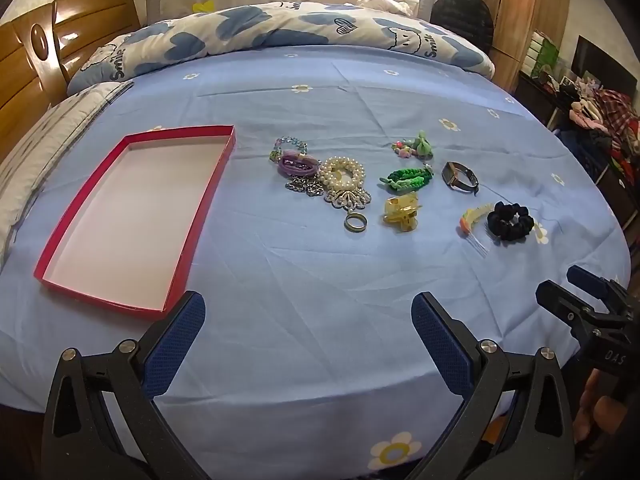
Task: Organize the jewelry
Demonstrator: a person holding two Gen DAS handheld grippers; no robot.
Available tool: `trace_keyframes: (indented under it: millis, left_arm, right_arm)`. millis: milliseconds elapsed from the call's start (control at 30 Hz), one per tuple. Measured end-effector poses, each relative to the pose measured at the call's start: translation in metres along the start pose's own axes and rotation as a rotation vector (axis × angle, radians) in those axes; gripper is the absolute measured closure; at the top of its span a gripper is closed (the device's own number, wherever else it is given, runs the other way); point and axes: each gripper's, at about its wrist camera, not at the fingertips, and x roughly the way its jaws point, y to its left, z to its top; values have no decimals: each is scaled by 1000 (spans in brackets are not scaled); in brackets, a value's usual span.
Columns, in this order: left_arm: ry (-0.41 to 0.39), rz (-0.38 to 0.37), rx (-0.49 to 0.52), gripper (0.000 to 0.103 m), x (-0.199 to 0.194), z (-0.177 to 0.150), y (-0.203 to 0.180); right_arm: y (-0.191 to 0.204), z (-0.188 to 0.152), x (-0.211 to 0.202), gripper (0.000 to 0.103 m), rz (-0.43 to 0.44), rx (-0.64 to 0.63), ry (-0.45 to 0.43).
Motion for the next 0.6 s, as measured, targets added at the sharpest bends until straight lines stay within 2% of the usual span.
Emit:
trace_keyframes:
  millis: [600]
  left_arm:
    - [6,-1,1,0,1,0,0]
  right_arm:
    - [0,0,0,2,-6,-8,3]
